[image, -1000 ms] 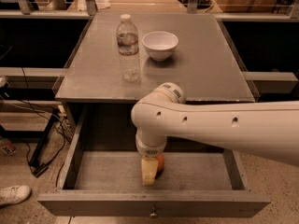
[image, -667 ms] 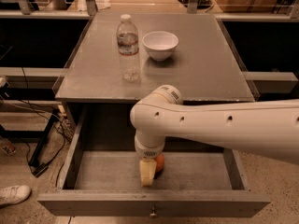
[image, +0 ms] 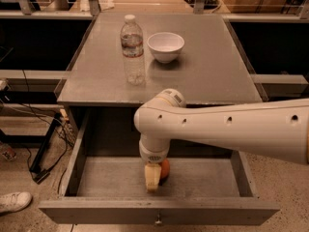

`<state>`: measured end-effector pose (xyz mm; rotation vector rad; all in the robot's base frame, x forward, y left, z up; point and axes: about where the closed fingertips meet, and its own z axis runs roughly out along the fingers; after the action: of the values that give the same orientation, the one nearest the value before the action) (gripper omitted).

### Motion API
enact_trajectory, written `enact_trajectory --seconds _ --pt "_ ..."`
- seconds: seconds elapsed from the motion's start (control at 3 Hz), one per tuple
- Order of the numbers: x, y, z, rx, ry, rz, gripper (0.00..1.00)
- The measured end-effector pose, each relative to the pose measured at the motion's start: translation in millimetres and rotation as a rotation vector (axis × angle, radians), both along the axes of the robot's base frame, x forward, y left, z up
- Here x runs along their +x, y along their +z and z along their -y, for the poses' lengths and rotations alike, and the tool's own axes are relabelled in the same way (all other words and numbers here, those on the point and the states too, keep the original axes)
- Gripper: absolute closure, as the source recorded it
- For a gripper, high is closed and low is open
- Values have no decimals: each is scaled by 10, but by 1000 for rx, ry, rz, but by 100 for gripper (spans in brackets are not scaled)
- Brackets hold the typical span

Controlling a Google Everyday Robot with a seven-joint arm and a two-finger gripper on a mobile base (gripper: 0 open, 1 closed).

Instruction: Pick orange from top drawer and place on counter

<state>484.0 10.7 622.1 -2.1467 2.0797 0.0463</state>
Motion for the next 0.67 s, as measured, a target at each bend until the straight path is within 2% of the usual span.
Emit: enact_trajectory --seconds 0.67 --pt "-64 -179 39 -7 -12 -34 0"
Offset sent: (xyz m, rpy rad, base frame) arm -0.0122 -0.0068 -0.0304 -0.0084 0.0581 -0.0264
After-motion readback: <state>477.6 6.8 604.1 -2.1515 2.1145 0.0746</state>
